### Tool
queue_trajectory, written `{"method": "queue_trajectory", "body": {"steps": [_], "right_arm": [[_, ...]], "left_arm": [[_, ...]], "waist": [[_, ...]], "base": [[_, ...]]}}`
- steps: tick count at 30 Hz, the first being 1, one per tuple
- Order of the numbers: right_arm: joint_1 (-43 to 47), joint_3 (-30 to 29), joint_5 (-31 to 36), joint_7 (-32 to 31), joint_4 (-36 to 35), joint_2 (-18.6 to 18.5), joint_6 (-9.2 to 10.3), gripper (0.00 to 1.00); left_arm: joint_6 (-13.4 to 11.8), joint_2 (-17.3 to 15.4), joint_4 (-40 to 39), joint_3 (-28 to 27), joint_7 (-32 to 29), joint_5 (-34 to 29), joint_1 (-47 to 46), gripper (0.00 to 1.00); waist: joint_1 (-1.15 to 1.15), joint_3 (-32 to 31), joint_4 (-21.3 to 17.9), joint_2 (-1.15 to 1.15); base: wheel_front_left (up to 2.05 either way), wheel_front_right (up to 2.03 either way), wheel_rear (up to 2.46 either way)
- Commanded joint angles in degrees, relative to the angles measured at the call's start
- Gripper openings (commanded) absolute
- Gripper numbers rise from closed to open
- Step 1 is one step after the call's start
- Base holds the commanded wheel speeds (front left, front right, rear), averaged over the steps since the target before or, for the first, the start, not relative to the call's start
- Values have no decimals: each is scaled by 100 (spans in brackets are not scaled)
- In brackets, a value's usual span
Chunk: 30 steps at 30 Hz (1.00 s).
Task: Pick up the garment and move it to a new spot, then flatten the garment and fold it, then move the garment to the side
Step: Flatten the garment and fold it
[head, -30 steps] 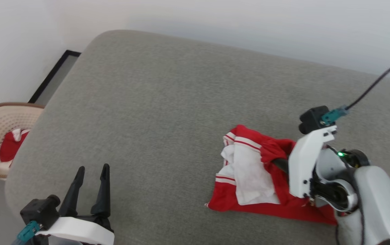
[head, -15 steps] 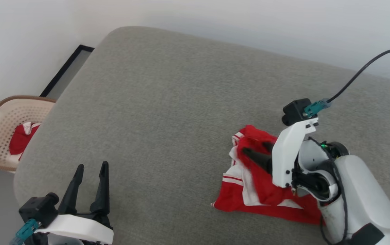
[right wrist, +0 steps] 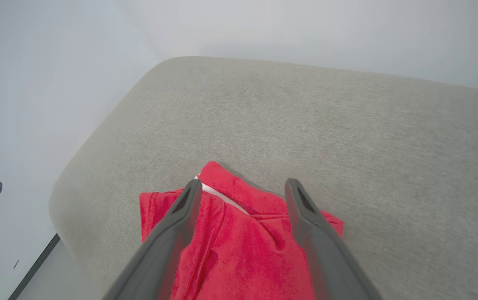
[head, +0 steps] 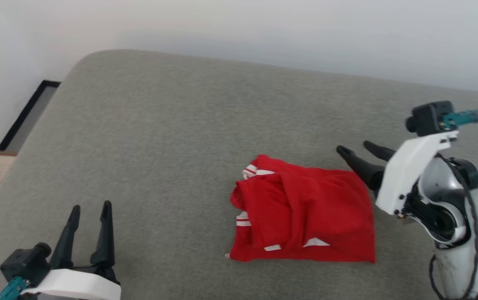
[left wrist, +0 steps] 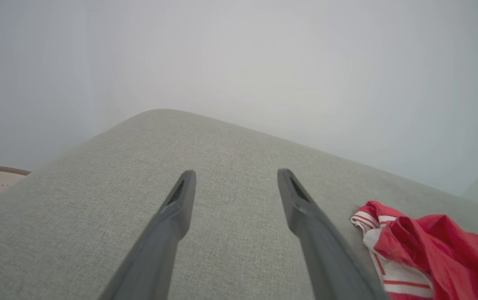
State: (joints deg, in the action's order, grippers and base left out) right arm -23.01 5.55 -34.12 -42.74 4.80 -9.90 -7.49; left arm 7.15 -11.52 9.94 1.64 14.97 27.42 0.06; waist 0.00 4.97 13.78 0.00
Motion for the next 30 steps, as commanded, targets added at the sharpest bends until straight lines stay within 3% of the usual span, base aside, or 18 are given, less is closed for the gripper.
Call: {"method": "queue_trajectory", "body": {"steps": [1, 16, 30], "right_arm": [[141, -71, -13, 135, -96, -33, -1, 100], [1345, -441, 56, 2146, -512, -341, -1, 100], [2201, -316, 528, 4348, -230, -657, -1, 100]], "left_arm": [[28, -31, -45, -61, 28, -28, 72, 100], [12, -76, -243, -512, 28, -235, 546, 100], [23, 18, -372, -711, 29, -791, 933, 100]], "waist": [[0, -55, -229, 0], [0, -432, -1048, 0], [0, -676, -1311, 0]], "base": [[0, 0, 0], [0, 0, 0], [0, 0, 0]]}}
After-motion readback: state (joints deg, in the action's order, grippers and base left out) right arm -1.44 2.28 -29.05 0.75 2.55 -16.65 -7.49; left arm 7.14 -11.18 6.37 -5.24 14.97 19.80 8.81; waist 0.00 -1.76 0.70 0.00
